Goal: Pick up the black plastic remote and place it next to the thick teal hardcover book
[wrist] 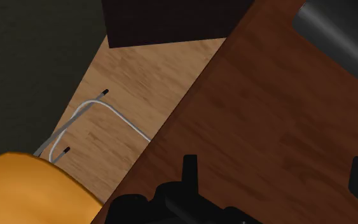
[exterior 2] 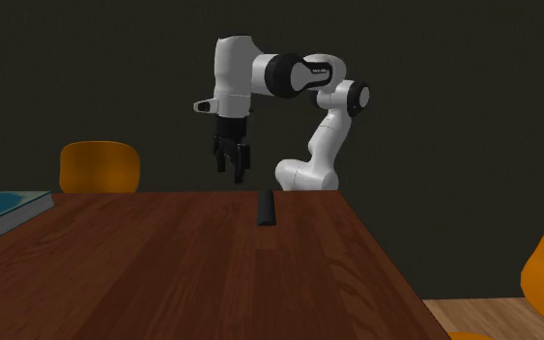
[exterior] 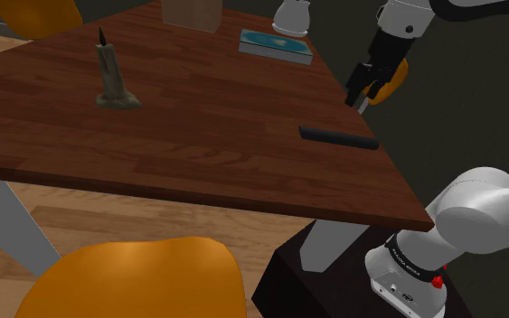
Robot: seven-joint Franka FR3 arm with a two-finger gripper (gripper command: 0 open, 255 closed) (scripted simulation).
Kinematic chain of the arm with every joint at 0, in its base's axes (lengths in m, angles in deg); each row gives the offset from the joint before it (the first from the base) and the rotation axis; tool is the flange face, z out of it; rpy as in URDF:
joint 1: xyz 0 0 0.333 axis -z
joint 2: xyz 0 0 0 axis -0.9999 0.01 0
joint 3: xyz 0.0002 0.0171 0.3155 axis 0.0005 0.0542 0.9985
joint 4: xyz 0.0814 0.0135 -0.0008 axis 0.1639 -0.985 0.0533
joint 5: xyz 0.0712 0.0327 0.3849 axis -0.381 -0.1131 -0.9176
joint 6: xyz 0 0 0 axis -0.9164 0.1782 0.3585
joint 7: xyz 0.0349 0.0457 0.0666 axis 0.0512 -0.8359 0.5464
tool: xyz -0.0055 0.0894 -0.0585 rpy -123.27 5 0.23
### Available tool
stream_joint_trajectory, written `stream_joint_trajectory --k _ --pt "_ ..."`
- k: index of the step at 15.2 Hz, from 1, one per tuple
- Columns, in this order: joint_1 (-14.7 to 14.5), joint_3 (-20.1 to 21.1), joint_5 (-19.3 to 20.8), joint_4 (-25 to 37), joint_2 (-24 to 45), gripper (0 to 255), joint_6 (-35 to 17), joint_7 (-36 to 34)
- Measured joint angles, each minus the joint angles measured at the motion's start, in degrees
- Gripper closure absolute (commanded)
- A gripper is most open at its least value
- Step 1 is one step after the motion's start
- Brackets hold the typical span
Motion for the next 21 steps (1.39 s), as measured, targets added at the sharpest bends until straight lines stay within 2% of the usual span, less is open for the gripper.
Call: stream_joint_trajectory --k 1,3,10,13,21 --pt "0.0 0.0 0.0 0.0 0.0 0 0.0 0.0" --pt "-2.3 0.4 -0.3 0.4 1.0 0 -0.6 3.2" --pt "-14.2 2.3 -1.7 -0.1 1.6 0 -1.8 22.4" --pt "-15.0 4.2 -3.0 -0.4 1.2 0 -2.0 28.6" --pt "-15.4 5.6 -4.4 -6.4 0.9 0 -7.1 31.2"
